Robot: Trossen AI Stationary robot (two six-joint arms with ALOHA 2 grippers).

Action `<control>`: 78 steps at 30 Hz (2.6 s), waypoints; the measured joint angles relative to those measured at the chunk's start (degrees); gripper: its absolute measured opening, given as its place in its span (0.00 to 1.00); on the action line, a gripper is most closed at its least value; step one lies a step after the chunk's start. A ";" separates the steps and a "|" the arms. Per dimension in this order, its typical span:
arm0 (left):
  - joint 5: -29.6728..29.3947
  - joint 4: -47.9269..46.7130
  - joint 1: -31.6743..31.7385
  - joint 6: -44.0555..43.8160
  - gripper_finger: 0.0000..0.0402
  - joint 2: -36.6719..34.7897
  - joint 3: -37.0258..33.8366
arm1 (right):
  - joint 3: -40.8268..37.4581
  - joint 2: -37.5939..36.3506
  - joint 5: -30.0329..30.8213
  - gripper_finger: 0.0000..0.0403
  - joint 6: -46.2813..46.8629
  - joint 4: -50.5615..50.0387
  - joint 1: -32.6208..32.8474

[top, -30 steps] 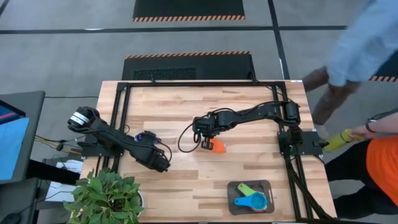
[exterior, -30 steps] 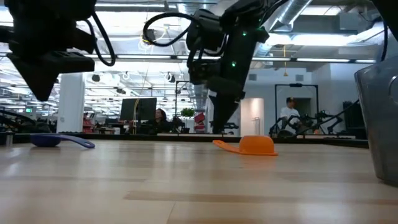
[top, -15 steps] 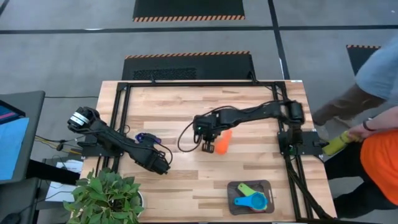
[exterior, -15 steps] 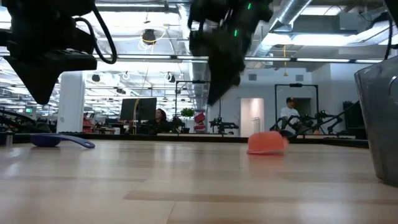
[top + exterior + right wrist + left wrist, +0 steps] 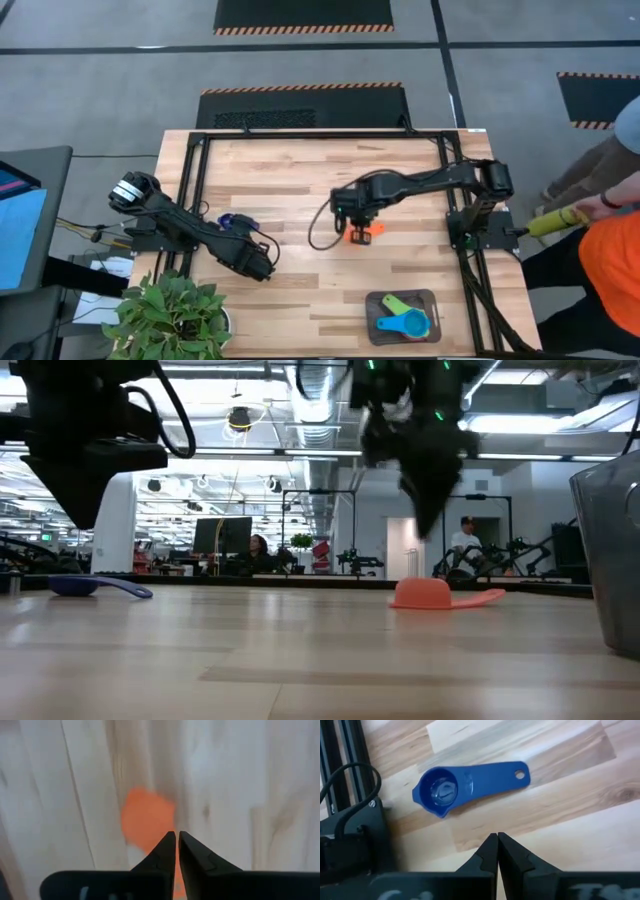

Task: Nest measuring cups in basket
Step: Stack the orange measuring cup on top of the light blue measuring cup in the black bin

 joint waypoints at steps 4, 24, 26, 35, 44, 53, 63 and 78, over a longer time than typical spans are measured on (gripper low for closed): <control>-0.95 0.02 -0.02 0.03 0.00 0.00 0.02 | -2.37 0.16 -0.51 0.16 -0.13 -0.81 1.41; -2.03 1.66 0.00 -0.20 0.00 0.00 0.02 | -9.72 -0.08 -0.60 0.60 -2.25 -6.28 1.05; -2.75 1.68 0.00 -0.20 0.00 0.00 0.02 | -10.81 -0.08 0.77 0.62 -2.56 -5.52 0.74; -3.18 2.89 0.00 -0.20 0.00 0.00 0.02 | -12.15 -0.08 1.28 0.62 -8.51 0.16 -0.07; -3.18 3.87 0.00 -0.68 0.00 0.00 0.02 | -13.24 -0.09 0.74 0.62 -15.87 2.58 -0.16; -3.18 4.30 0.00 -0.20 0.00 0.00 0.02 | -18.22 -0.08 0.38 0.62 -16.93 4.79 0.04; -3.18 4.77 0.00 -0.48 0.00 0.00 0.02 | -19.04 -0.26 0.39 0.59 -16.89 7.06 0.06; -4.54 7.27 0.00 -0.42 0.00 0.00 0.02 | -19.05 -0.23 -0.29 0.34 -13.62 7.44 0.10</control>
